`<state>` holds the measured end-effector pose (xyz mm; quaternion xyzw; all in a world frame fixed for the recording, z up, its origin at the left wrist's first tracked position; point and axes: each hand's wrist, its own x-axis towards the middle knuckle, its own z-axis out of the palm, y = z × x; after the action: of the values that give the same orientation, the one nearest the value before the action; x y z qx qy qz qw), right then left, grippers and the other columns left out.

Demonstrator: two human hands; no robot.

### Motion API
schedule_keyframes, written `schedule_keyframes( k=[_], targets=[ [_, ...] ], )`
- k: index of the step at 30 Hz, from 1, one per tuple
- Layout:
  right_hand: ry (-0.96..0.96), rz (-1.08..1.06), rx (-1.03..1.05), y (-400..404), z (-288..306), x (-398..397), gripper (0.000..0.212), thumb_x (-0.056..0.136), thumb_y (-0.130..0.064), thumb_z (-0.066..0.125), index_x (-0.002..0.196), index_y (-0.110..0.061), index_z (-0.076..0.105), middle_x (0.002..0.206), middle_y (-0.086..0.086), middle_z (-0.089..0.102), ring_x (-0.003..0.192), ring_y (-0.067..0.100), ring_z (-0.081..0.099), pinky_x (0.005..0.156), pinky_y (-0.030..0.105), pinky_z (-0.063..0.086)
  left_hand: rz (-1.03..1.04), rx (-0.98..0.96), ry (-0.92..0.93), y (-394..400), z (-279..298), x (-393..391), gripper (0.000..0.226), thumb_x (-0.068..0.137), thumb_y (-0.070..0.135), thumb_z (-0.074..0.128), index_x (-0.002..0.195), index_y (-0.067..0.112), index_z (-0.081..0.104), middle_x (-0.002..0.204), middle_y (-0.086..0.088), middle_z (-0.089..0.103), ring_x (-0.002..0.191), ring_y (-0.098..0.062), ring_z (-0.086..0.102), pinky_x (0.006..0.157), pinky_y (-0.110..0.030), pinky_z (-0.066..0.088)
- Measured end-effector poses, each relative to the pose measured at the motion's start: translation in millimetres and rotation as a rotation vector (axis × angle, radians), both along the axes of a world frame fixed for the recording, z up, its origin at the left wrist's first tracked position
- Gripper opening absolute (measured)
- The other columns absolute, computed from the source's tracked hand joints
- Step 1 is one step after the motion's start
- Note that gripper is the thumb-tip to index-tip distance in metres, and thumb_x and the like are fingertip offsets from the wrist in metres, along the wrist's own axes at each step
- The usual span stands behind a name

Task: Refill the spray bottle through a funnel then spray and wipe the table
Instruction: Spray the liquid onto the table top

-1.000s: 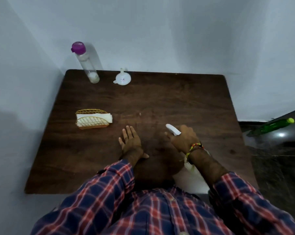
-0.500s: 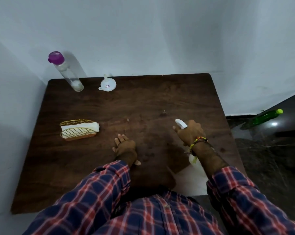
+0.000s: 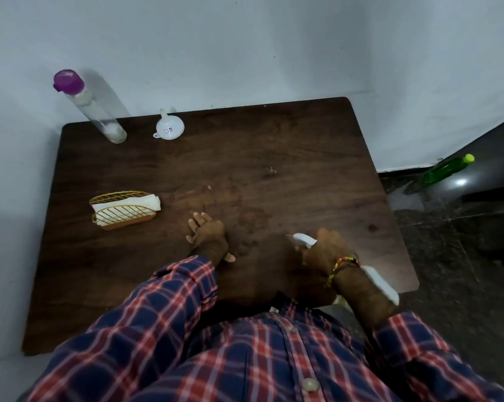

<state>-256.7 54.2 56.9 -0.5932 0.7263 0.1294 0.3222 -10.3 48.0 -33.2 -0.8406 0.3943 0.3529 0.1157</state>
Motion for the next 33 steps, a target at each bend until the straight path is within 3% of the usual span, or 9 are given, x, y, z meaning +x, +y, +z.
schedule_keyframes(
  k=[3, 5, 10, 14, 18, 22, 25, 29, 33],
  targets=[
    [-0.002, 0.038, -0.021, 7, 1, 4, 0.056, 0.086, -0.062, 0.059, 0.114, -0.013, 0.059, 0.124, 0.015, 0.06, 0.113, 0.036, 0.059, 0.094, 0.041, 0.049, -0.068, 0.045, 0.043, 7, 10, 3, 0.135, 0.066, 0.024, 0.09, 0.151, 0.0, -0.012, 0.16, -0.019, -0.016, 0.149, -0.037, -0.009, 0.115, -0.058, 0.017],
    [-0.021, 0.063, -0.037, 9, 6, 14, 0.053, 0.086, -0.061, 0.061, 0.112, -0.015, 0.059, 0.122, 0.012, 0.06, 0.112, 0.034, 0.059, 0.091, 0.039, 0.049, -0.117, 0.037, 0.068, 14, 19, 5, 0.15, 0.053, 0.031, 0.095, 0.151, 0.0, -0.015, 0.16, -0.019, -0.018, 0.149, -0.038, -0.01, 0.117, -0.057, 0.016],
    [-0.131, 0.075, -0.157, 4, 18, 50, 0.041, 0.085, -0.059, 0.059, 0.089, -0.018, 0.063, 0.099, 0.007, 0.068, 0.092, 0.031, 0.065, 0.078, 0.035, 0.053, -0.205, -0.08, 0.076, 37, 18, 14, 0.14, 0.061, 0.041, 0.089, 0.153, 0.005, -0.011, 0.161, -0.015, -0.016, 0.149, -0.033, -0.009, 0.121, -0.049, 0.011],
    [-0.166, 0.084, -0.216, 1, 20, 72, 0.041, 0.084, -0.058, 0.059, 0.09, -0.018, 0.065, 0.095, 0.007, 0.069, 0.091, 0.034, 0.066, 0.076, 0.037, 0.053, -0.21, -0.125, 0.108, 48, 16, 23, 0.133, 0.066, 0.039, 0.087, 0.154, 0.007, -0.007, 0.163, -0.01, -0.014, 0.15, -0.026, -0.009, 0.123, -0.038, 0.011],
    [-0.202, 0.012, -0.257, -2, 18, 75, 0.039, 0.083, -0.057, 0.061, 0.083, -0.018, 0.064, 0.088, 0.004, 0.069, 0.086, 0.032, 0.067, 0.077, 0.04, 0.056, -0.211, -0.118, 0.162, 52, 23, 31, 0.128, 0.069, 0.032, 0.086, 0.155, 0.009, -0.006, 0.163, -0.006, -0.012, 0.15, -0.022, -0.009, 0.122, -0.036, 0.011],
    [-0.199, -0.042, -0.249, -12, 18, 81, 0.05, 0.079, -0.064, 0.061, 0.095, -0.016, 0.062, 0.102, 0.01, 0.066, 0.089, 0.035, 0.068, 0.083, 0.045, 0.057, -0.241, -0.06, 0.149, 49, 29, 30, 0.13, 0.069, 0.031, 0.087, 0.154, 0.009, -0.009, 0.163, -0.006, -0.015, 0.15, -0.024, -0.011, 0.122, -0.041, 0.013],
    [-0.17, 0.036, -0.224, -14, 15, 80, 0.048, 0.079, -0.064, 0.062, 0.097, -0.02, 0.062, 0.101, 0.007, 0.067, 0.087, 0.032, 0.068, 0.082, 0.043, 0.057, -0.275, -0.019, 0.137, 45, 32, 31, 0.131, 0.068, 0.03, 0.087, 0.154, 0.008, -0.009, 0.163, -0.008, -0.014, 0.15, -0.026, -0.01, 0.122, -0.041, 0.014],
    [-0.089, 0.326, -0.058, -2, 1, 66, 0.051, 0.083, -0.064, 0.056, 0.128, -0.041, 0.059, 0.117, 0.004, 0.062, 0.109, 0.029, 0.06, 0.094, 0.036, 0.05, -0.28, 0.001, 0.131, 43, 34, 30, 0.132, 0.067, 0.029, 0.088, 0.154, 0.006, -0.009, 0.163, -0.01, -0.014, 0.15, -0.028, -0.01, 0.122, -0.041, 0.014],
    [-0.02, 0.325, 0.049, 13, -13, 50, 0.055, 0.082, -0.065, 0.054, 0.131, -0.04, 0.056, 0.127, 0.003, 0.055, 0.116, 0.027, 0.054, 0.1, 0.037, 0.047, -0.294, 0.029, 0.096, 41, 35, 21, 0.14, 0.063, 0.035, 0.09, 0.151, 0.0, -0.013, 0.162, -0.015, -0.015, 0.149, -0.034, -0.009, 0.122, -0.044, 0.014]
  ],
)
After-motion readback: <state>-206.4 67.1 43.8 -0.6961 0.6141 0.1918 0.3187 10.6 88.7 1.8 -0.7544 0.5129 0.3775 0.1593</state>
